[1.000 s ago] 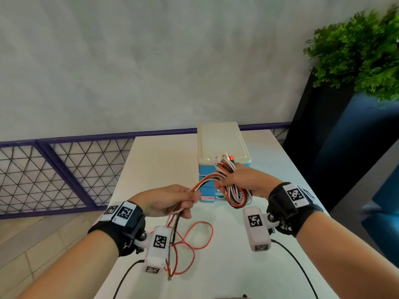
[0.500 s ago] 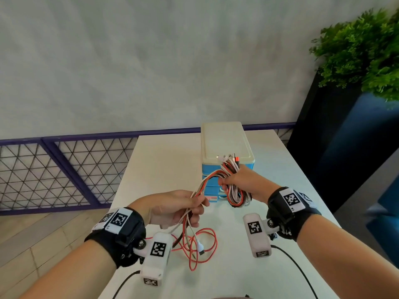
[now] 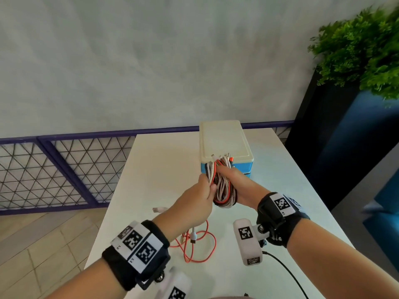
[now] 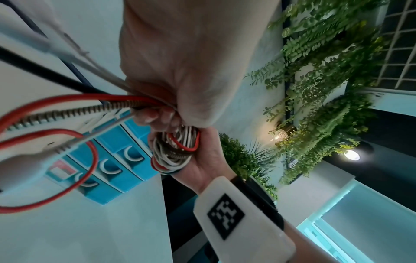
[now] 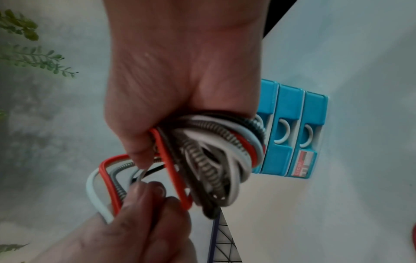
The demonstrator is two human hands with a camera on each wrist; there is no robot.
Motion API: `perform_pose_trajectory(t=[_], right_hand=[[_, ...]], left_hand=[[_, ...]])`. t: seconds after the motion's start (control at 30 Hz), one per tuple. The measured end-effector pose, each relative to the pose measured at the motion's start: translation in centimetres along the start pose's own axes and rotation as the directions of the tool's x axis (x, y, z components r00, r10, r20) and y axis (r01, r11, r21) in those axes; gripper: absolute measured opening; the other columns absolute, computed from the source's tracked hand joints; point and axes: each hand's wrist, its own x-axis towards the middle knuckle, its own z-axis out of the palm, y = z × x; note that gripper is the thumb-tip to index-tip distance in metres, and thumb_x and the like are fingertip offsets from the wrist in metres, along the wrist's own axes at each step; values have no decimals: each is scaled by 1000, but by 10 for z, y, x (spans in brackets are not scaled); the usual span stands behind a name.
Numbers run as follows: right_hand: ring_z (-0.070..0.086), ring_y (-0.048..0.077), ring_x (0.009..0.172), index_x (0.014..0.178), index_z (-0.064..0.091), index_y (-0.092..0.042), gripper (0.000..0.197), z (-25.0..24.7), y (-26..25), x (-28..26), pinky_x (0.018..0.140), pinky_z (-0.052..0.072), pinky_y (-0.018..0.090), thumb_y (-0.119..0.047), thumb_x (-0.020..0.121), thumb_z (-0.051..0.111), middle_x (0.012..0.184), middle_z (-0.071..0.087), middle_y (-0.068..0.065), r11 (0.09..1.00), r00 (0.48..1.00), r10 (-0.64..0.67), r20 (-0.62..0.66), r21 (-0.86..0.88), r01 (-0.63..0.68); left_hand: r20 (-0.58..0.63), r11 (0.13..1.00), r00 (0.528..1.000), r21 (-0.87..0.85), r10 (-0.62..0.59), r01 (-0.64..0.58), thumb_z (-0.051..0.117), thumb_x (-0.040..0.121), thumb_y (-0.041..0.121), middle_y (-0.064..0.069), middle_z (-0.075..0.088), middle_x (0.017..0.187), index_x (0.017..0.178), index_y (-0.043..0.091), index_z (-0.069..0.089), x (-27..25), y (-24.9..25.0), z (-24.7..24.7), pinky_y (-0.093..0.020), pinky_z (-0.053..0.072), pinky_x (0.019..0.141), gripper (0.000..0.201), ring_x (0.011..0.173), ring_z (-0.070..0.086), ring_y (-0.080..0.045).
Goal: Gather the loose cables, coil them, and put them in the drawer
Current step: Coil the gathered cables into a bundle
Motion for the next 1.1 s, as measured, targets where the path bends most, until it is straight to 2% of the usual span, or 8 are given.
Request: perform_pose_trajectory(t=[0.1,0.17,0.33,0.47,0.57,0.77,0.97,1.1], right_hand=[[64,18,64,90,65,-9,22,1,-1,-6,64,54,28,-29,90,57,76,67,8,963,997,42,72,262,-59],[62,21,72,90,68,-9,34,2,-2,-8,73,50,33,-42,86,59,79,68,8,931,987,19,161,358,-76],[67,20,75,87,67,-13,55,10,0,-10,79,51,35,-65,70,60,80,68,6,948,985,1,174,314,-57],[64,15,72,83,65,-16,42,16,3,-9,79,48,32,-53,66,72,80,64,2,973,990,27,141,223,-58],[63,15,72,72,70,-18,26,18,4,-8,80,47,34,-43,70,77,80,66,2,985,992,25,127,165,-46],[65,16,71,85,67,-10,12,18,10,-5,69,54,32,-21,84,68,79,67,5,998,999,7,40,67,-9],[66,14,69,86,71,-2,18,17,13,2,65,55,28,-17,79,65,78,70,7,995,983,-90,-162,-46,84],[67,20,68,79,70,-3,14,13,5,7,64,55,31,-16,77,63,78,71,13,988,957,-149,-249,-83,132]], left_hand=[[-28,991,1000,136,-2,6,27,102,32,-1,45,67,119,10,34,0,5,0,-31,32,52,29,55,42,-14],[-49,973,999,229,-13,24,31,102,28,-3,48,69,127,7,30,-1,7,-1,-28,29,48,33,54,39,-12],[-83,885,997,463,-6,43,43,94,13,-1,53,77,139,4,22,-4,13,-1,-34,41,60,50,67,55,-24],[-117,780,993,621,-10,81,46,93,10,-9,63,108,140,3,21,-6,21,5,-33,38,63,54,91,66,-29],[-123,725,992,680,-37,111,45,94,10,-8,60,116,138,2,26,-5,27,11,-32,37,66,48,97,66,-27],[-90,676,992,726,-85,123,40,98,11,-12,58,123,134,-3,34,-1,29,17,-32,46,81,39,106,63,-26],[-1,764,1000,644,-21,17,44,95,10,-11,60,105,131,-1,35,-1,26,8,-32,36,65,39,93,63,-29],[73,917,995,398,-69,35,39,100,29,-12,62,93,118,5,47,8,18,-4,-36,44,66,31,80,62,-28]])
